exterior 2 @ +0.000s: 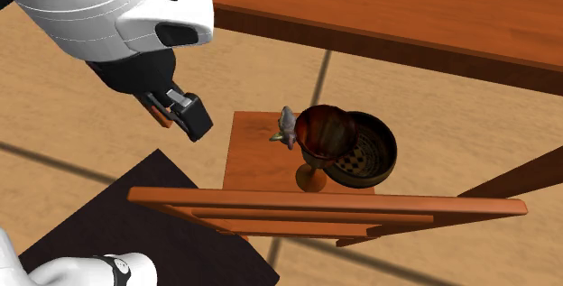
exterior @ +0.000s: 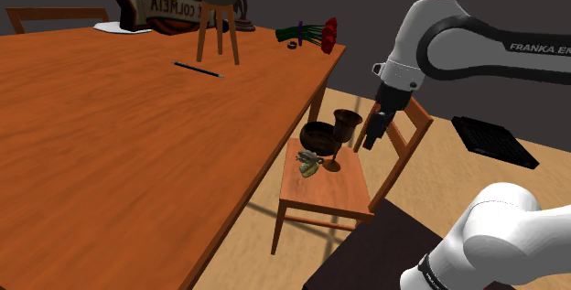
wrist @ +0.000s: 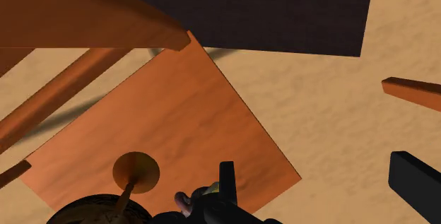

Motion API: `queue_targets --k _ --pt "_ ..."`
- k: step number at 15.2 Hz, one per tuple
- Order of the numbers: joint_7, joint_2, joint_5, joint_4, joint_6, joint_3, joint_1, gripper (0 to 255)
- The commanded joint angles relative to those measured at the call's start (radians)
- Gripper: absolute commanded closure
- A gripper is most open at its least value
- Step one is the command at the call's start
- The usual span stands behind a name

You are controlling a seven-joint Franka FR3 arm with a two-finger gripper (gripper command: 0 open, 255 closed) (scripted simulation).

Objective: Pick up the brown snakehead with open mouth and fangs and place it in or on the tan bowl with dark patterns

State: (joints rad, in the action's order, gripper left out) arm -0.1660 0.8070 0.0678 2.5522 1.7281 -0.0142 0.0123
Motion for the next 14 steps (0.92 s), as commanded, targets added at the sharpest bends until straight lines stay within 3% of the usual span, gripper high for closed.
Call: queue_targets --k 1,8,14 --pt "-0.024 -0.026 -0.007 0.055 0.11 -0.016 0.007 0" --pt "-0.093 -0.194 -0.003 0.159 0.473 -0.064 0.014 0" --pt "-0.182 -0.425 0.047 0.168 0.787 -0.121 -0.011 0"
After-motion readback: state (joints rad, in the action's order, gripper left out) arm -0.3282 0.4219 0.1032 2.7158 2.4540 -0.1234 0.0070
